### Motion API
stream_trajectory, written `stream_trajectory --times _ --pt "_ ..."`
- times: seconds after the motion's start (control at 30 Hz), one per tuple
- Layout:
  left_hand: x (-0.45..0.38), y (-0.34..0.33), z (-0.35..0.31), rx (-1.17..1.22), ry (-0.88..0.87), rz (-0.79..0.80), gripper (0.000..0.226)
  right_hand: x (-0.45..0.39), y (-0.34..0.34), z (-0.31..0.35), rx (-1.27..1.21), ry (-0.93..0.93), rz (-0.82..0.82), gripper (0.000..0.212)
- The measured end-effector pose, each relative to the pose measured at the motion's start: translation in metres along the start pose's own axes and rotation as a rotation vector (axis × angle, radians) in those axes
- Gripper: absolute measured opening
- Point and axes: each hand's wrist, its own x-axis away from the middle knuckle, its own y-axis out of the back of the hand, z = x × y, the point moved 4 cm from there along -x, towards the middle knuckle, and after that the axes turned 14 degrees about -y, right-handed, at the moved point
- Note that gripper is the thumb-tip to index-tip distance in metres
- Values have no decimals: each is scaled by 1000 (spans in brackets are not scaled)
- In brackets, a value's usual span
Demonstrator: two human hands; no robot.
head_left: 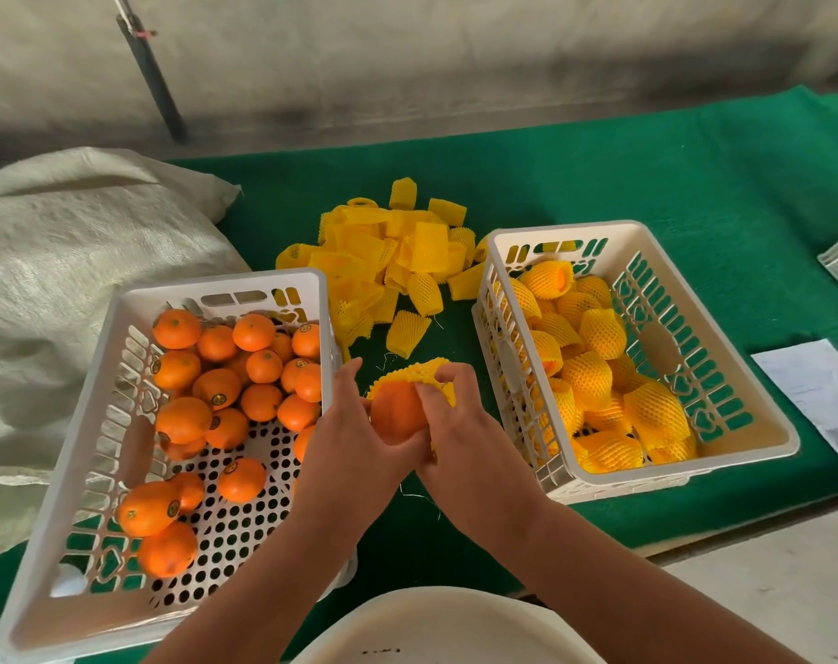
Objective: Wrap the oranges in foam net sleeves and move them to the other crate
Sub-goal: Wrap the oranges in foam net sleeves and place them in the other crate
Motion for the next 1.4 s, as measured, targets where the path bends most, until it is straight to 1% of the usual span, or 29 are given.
stream_trajectory --times 0.1,0.23,0.37,0.5,0.57,0.6,0.63,0.67,0.73,0.77,0.8,1.0,1.17,1.3,1.4 --pt "-3 3 1 -54 2 30 109 4 -1 4 19 23 -19 64" --pt "-6 5 4 -67 -23 50 77 5 -2 7 29 47 -32 63" --pt "-4 8 4 -30 -32 13 75 5 0 5 -14 61 0 62" --pt "0 12 6 30 -56 -26 74 9 6 -2 -169 89 78 61" --pt "1 15 6 54 -65 -42 74 13 11 -5 -263 86 50 61" --pt "0 17 6 60 -64 -41 75 14 13 -8 -307 66 21 65" --pt "0 19 7 74 -57 -34 78 15 14 -10 -344 31 0 76" --pt "-1 20 7 98 -46 -24 81 14 14 -13 -373 -15 -4 91" --pt "-2 21 8 154 -21 0 83 9 13 -15 -409 -98 45 122" --pt "-2 21 9 181 -11 14 83 7 12 -15 -418 -118 83 132" --pt "-1 20 10 204 -3 28 81 5 11 -13 -423 -124 117 136" --pt "0 18 16 296 60 41 69 -7 8 -5 -477 -197 190 143" --pt "4 17 20 429 148 65 73 -9 8 -2 -499 -162 193 141" --pt "6 13 19 572 241 64 66 -11 11 2 -537 -123 170 136" --pt "7 11 21 644 275 84 75 -11 12 3 -558 -117 180 137"
